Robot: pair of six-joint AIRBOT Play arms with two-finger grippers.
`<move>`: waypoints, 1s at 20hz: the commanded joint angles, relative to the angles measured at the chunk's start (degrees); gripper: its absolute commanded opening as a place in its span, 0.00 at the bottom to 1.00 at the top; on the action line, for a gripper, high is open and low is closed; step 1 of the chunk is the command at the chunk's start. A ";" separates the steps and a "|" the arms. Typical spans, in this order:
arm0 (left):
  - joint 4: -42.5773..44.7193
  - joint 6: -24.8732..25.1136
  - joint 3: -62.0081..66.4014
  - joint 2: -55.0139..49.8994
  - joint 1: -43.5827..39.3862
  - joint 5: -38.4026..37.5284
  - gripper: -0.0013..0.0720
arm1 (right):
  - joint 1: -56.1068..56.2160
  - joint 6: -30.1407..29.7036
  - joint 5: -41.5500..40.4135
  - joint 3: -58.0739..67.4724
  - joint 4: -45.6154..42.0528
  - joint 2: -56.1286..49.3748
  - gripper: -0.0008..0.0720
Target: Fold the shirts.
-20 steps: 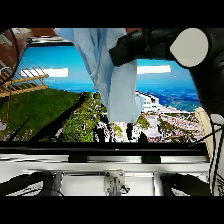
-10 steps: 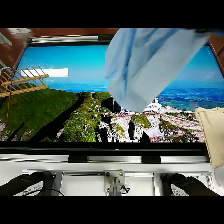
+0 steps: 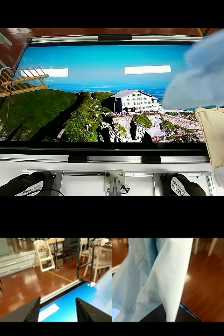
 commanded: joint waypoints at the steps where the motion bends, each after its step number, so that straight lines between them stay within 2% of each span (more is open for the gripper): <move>1: -0.02 -0.04 -0.02 1.22 0.00 -0.22 0.76 | -9.64 0.31 -0.96 -0.02 -0.74 0.42 0.08; 9: 0.00 -0.02 -0.02 5.18 0.02 -0.09 0.76 | -21.07 -0.15 -4.98 0.00 1.07 -4.00 0.08; 15: 0.00 -0.13 -0.02 6.82 0.02 -0.02 0.76 | -25.73 0.52 -13.62 0.00 1.14 -8.44 0.08; 20: 0.22 -6.19 -0.02 6.80 0.00 -0.09 0.76 | -32.44 3.78 -18.97 -0.02 1.36 -10.32 0.08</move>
